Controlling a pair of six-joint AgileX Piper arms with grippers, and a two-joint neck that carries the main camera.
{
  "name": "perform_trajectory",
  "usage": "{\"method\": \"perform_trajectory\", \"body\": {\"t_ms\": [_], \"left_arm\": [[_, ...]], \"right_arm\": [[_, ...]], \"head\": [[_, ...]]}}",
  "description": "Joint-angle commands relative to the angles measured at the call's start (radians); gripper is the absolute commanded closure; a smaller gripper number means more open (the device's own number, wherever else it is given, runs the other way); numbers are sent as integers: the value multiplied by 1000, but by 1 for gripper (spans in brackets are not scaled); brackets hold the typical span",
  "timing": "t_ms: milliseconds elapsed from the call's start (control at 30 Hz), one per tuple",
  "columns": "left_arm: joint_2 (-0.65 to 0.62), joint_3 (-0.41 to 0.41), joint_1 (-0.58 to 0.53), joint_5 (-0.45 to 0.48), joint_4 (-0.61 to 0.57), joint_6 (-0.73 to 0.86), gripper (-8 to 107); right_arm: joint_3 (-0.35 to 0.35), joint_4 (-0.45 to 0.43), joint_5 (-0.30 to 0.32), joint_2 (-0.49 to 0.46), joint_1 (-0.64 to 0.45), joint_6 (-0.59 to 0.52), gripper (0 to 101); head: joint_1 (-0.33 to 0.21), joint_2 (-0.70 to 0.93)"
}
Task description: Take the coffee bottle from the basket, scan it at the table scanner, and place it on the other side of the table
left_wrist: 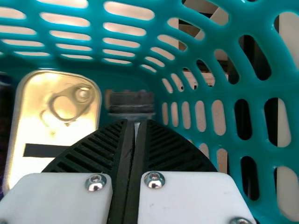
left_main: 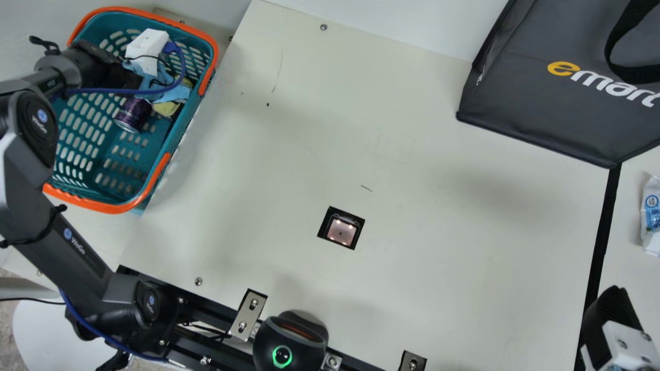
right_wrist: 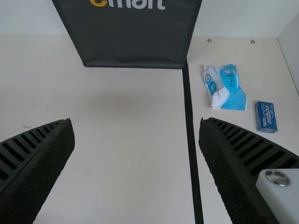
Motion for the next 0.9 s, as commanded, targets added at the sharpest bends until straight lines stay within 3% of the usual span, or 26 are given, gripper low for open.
{"method": "perform_trajectory", "body": {"t_ms": [0,367,867], "left_arm": [[0,7,-3,9,5,0,107],[-13,7,24,48,14,-33,107],[4,-87,86,142,-12,-87,107]], "right_arm": [[0,0,0,0,0,0,6],[0,0,0,0,0,0,6],[0,0,0,0,0,0,6]], "head": [[-26,2],[-26,2],[-26,2]]}}
